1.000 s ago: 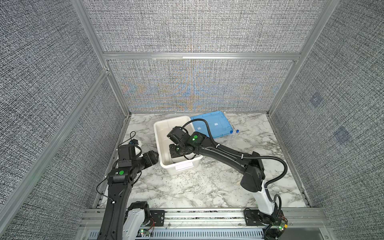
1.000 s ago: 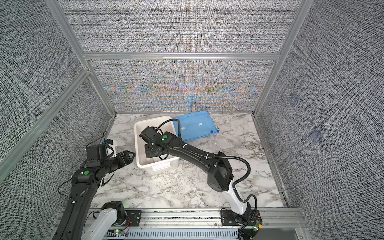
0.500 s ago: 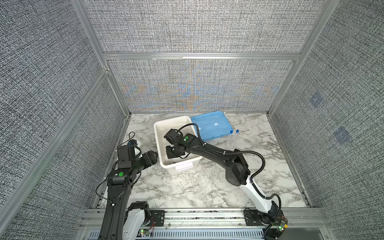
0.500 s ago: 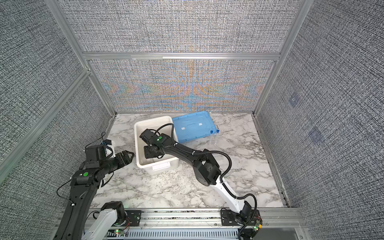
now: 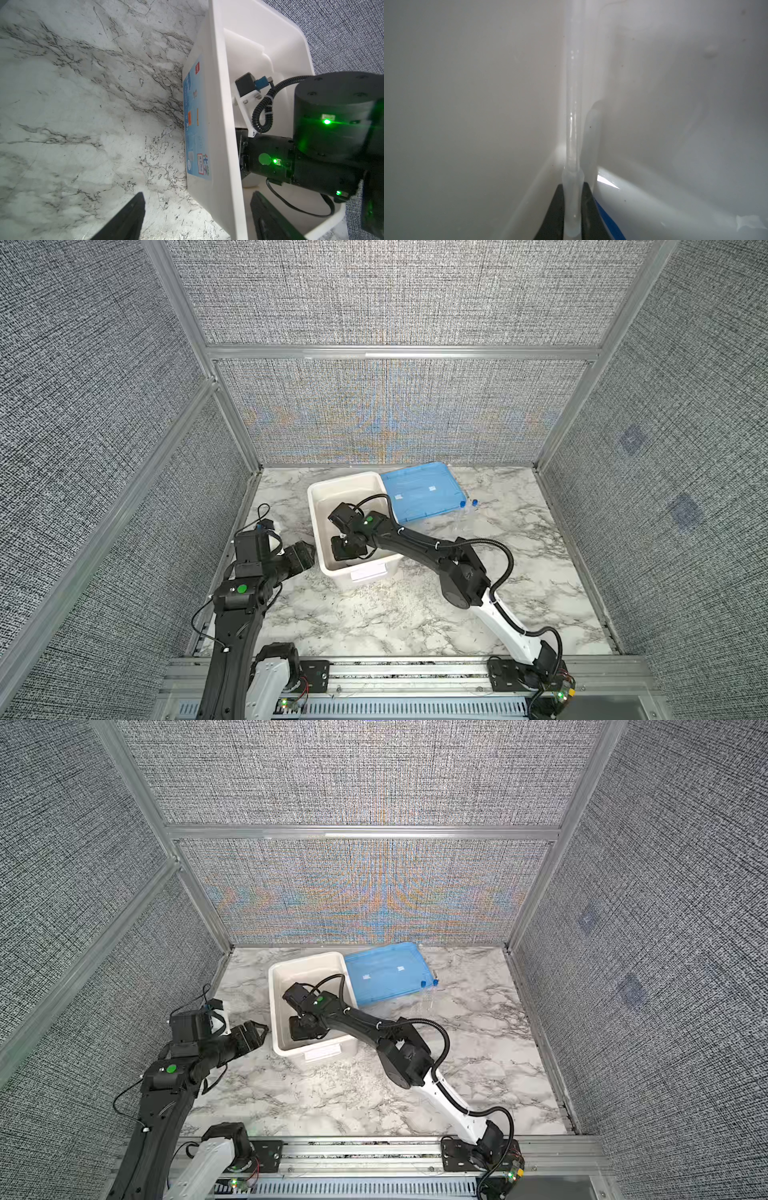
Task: Organize the chemistry lab equipment
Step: 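Lower the glass tube into the bin and open the right gripper, then raise the right gripper and move it to the white-capped test tube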
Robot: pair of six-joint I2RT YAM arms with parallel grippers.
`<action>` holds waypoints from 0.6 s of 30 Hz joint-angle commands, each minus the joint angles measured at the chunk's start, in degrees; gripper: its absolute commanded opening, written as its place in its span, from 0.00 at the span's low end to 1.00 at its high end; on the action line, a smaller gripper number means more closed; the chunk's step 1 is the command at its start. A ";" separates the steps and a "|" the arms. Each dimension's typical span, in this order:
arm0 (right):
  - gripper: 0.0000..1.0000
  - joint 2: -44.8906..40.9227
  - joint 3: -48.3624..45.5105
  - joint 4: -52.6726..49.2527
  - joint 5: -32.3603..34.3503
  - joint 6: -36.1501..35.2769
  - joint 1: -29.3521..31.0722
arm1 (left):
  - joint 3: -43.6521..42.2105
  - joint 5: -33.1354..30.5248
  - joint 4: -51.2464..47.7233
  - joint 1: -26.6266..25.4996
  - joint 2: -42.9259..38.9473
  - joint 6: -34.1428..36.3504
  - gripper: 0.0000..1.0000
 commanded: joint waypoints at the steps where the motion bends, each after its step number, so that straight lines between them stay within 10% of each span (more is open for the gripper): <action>1: 0.16 -0.14 0.48 1.15 -2.25 -0.03 0.08 | -0.04 -0.42 -0.30 0.05 -0.10 0.16 0.81; 18: 0.32 -10.55 -1.66 -4.87 2.25 1.86 0.15 | 0.03 -1.18 -0.36 0.05 0.23 -0.05 0.81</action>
